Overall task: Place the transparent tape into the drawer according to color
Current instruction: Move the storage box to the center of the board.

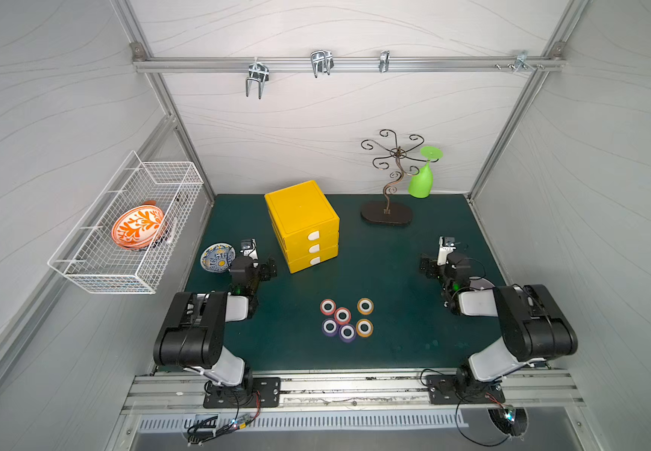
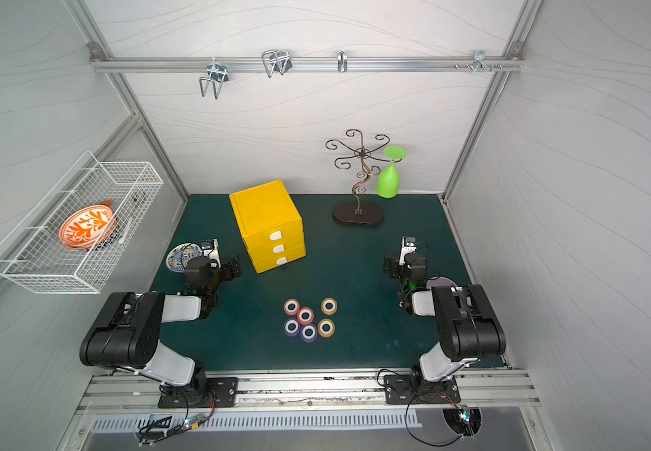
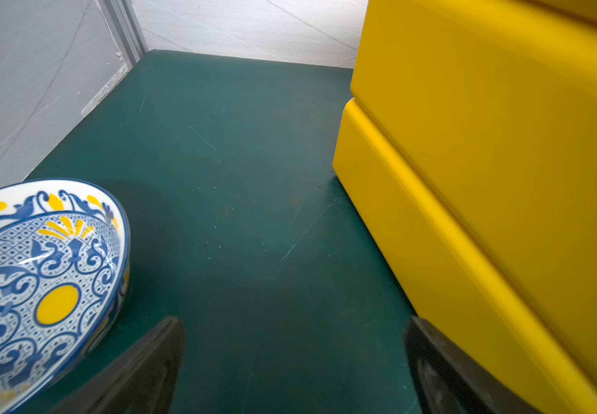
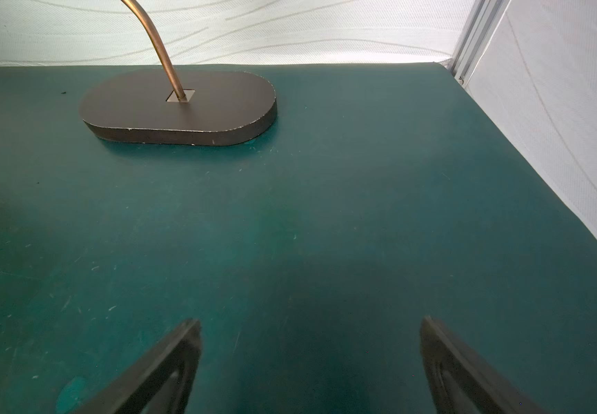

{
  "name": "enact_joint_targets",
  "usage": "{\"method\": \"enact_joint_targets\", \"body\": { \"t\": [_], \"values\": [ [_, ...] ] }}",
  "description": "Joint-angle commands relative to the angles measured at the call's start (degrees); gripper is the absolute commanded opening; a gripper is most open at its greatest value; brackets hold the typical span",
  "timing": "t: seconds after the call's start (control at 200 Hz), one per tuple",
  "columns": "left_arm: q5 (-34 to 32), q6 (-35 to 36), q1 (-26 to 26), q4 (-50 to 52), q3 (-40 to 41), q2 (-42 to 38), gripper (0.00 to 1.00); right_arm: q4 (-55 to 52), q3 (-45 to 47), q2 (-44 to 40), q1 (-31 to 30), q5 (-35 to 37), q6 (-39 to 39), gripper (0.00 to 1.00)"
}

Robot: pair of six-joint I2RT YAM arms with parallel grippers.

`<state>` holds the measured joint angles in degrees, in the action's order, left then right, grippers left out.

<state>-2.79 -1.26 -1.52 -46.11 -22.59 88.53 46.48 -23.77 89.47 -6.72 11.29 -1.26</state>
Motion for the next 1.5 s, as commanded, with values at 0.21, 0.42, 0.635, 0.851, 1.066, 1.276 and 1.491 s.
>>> {"method": "enact_joint_targets", "body": {
  "t": [0.21, 0.42, 0.635, 0.851, 1.066, 1.276, 1.491],
  "values": [
    [0.5, -0.3, -0.5, -0.7, -2.0, 0.4, 1.0, -0.5, -1.1, 0.3, 0.2, -0.6, -0.4, 0.99],
    [0.5, -0.3, -0.5, -1.0, -1.9, 0.3, 0.99, -0.5, -1.0, 0.1, 0.2, -0.7, -0.3, 0.99],
    [0.4, -0.4, -0.5, -1.0, -1.8, 0.3, 0.99, -1.6, -1.4, -0.5, -0.5, -0.4, 0.5, 0.99],
    [-0.7, -0.5, -0.5, -0.4, -2.5, -0.5, 0.97, -4.7, -2.7, -2.4, -1.7, 0.9, 1.7, 0.99],
    [-5.6, -1.8, -0.5, 18.0, -7.6, -9.3, 0.96, -23.8, -11.5, -4.5, -6.2, 5.3, 2.3, 0.99],
    [-8.0, -5.8, -0.5, 36.5, -13.9, -17.1, 0.95, -32.9, -16.0, -5.8, -10.1, 7.9, 1.7, 0.99],
    [-3.6, -8.6, -0.5, 47.0, -19.1, -24.1, 0.95, -45.3, -22.2, -12.3, -12.3, 3.0, -2.3, 0.99]
  ]
}}
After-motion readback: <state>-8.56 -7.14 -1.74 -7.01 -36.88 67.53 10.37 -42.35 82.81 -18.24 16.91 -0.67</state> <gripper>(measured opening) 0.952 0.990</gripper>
